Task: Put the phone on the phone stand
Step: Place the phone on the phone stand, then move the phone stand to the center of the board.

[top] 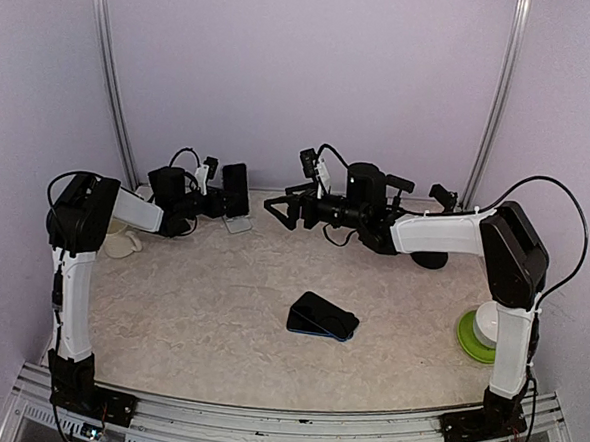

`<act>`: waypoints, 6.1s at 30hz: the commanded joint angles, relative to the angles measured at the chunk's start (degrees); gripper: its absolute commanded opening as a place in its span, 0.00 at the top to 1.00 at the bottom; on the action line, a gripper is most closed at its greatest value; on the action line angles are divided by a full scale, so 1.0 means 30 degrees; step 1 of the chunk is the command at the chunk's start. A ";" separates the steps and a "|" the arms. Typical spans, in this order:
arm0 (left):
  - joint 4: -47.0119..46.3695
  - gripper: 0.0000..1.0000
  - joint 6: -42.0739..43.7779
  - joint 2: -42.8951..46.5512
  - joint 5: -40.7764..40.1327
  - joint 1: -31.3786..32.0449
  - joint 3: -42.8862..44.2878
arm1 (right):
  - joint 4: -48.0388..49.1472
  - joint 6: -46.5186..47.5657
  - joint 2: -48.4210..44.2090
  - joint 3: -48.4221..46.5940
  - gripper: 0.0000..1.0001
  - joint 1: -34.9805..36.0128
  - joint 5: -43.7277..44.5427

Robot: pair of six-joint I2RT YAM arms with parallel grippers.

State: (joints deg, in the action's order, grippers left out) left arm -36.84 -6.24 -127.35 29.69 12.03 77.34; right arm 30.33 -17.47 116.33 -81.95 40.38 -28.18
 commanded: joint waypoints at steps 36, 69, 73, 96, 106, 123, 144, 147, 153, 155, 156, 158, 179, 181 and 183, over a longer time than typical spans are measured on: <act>-0.0333 0.45 -0.2558 0.2528 -0.2162 -0.0136 -0.2745 | 0.0233 -0.0337 -0.0454 -0.0838 0.00 0.0192 -0.0500; 0.2087 0.01 -0.3645 1.0008 -0.3101 0.1510 -0.7858 | -0.9167 0.3397 -0.5202 0.0649 0.00 0.0192 0.6645; 0.2687 0.01 -0.3190 1.1886 -0.3479 0.2089 -0.8433 | -1.0481 0.3860 -0.6198 0.0864 0.00 0.0165 0.8638; 1.0059 0.01 -0.3283 1.8027 -0.8148 0.5777 -0.8174 | -1.2835 0.5062 -0.9251 0.4303 0.00 -0.1049 1.1490; 1.5219 0.01 -0.5454 1.8190 -0.9988 0.5896 -0.6376 | -1.3693 0.3605 -0.9714 0.4228 0.00 -0.3490 1.2909; 1.4865 0.01 -0.8237 2.0433 -0.6986 0.3786 -0.8909 | -1.2738 0.1124 -0.8643 0.2151 0.13 -0.7127 1.2329; 1.5363 0.01 -0.7882 2.1883 -0.6910 0.3322 -0.9328 | -1.3161 0.0874 -0.5970 0.0216 0.41 -0.7506 1.1139; 1.5285 0.01 -0.7913 2.1835 -0.6772 0.3255 -0.9396 | -1.2692 0.0829 -0.6256 0.0746 0.53 -0.7540 1.0843; 1.5072 0.01 -0.8106 2.1780 -0.6501 0.3226 -0.9593 | -1.2572 0.0852 -0.6375 0.1032 0.65 -0.7584 1.0791; 1.5034 0.01 -0.8157 2.1852 -0.6465 0.3226 -0.9615 | -1.2586 0.0885 -0.6332 0.0994 0.67 -0.7593 1.0773; 1.5034 0.01 -0.8153 2.1901 -0.6469 0.3226 -0.9609 | -1.2623 0.0882 -0.6319 0.0978 0.69 -0.7600 1.0772; 1.5026 0.01 -0.8172 2.2007 -0.6508 0.3210 -0.9637 | -1.2650 0.0895 -0.6315 0.0965 0.75 -0.7626 1.0786; 1.4679 0.01 -0.8394 2.2294 -0.6019 0.3107 -0.9988 | -1.0498 0.0818 -0.7064 0.1870 1.00 -0.7537 0.5097; 1.4628 0.01 -0.8466 2.2336 -0.5949 0.3108 -1.0018 | -1.0196 0.0588 -0.6996 0.1885 1.00 -0.7406 0.4419; 1.4568 0.01 -0.8525 2.2353 -0.5879 0.3130 -1.0019 | -1.0087 0.0419 -0.6887 0.1789 1.00 -0.7209 0.3949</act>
State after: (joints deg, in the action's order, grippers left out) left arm 8.75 -31.27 -61.41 10.92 21.67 47.81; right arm -3.55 -14.04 97.10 -76.77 17.87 -9.28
